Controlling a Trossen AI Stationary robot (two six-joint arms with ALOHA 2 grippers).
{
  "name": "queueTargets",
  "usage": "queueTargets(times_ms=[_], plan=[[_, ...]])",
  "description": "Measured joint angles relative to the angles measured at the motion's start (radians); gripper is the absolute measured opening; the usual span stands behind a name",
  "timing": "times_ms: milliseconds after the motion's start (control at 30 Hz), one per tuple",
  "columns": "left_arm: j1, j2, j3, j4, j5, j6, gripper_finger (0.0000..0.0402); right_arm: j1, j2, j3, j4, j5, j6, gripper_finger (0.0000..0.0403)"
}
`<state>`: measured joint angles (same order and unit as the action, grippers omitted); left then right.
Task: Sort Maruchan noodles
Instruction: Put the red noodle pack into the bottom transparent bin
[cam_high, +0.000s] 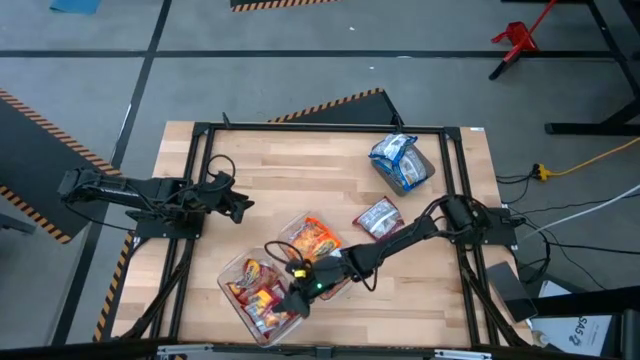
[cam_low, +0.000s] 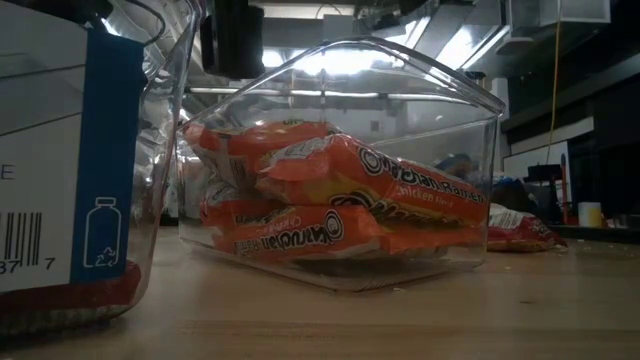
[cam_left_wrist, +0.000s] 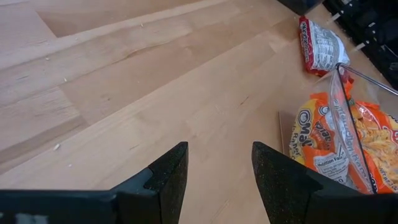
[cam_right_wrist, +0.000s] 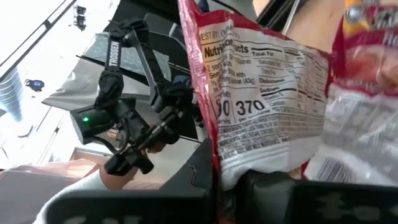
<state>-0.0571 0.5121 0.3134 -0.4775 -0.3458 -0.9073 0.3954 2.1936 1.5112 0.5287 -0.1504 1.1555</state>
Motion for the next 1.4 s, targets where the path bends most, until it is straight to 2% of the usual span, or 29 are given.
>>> queueTargets(times_ms=[100, 300, 367, 433, 533, 633, 767, 933, 1067, 1267, 1400], plan=[[0.000, 0.000, 0.000, 0.000, 0.000, -0.001, 0.0172, 0.007, 0.000, 0.000, -0.006, 0.000, 0.004, 0.0038], [0.000, 0.000, 0.000, 0.000, 0.000, -0.002, 0.0172, -0.007, 0.000, 0.000, -0.006, -0.041, 0.004, 0.0118], [0.000, 0.000, 0.000, 0.000, 0.000, -0.002, 0.0172, -0.020, 0.000, 0.000, -0.004, -0.074, -0.018, 0.0140], [0.000, 0.000, 0.000, 0.000, 0.000, -0.002, 0.0172, -0.039, 0.000, 0.000, -0.004, -0.155, -0.069, 0.0159], [0.000, 0.000, 0.000, 0.000, 0.007, -0.002, 0.0172, -0.066, -0.002, 0.001, -0.007, -0.273, -0.112, 0.0172], [0.000, 0.000, 0.000, 0.000, 0.023, -0.002, 0.0172, -0.074, -0.012, 0.001, -0.022, -0.341, -0.204, 0.0172], [0.000, 0.000, 0.000, 0.002, 0.034, -0.002, 0.0172, -0.065, -0.044, 0.003, -0.174, -0.358, -0.471, 0.0160], [0.000, 0.000, 0.000, 0.024, 0.034, -0.002, 0.0172, -0.061, -0.057, 0.044, -0.522, -0.253, -0.861, 0.0146], [0.000, 0.000, 0.000, 0.031, 0.037, -0.002, 0.0172, -0.040, -0.059, 0.158, -0.739, -0.136, -1.062, 0.0145], [0.000, 0.000, 0.000, 0.047, 0.051, -0.026, 0.0172, 0.024, -0.057, 0.347, -0.924, -0.014, -1.258, 0.0147], [0.000, 0.000, 0.000, 0.099, 0.057, -0.060, 0.0172, 0.078, -0.056, 0.416, -0.935, 0.073, -1.300, 0.0151]])
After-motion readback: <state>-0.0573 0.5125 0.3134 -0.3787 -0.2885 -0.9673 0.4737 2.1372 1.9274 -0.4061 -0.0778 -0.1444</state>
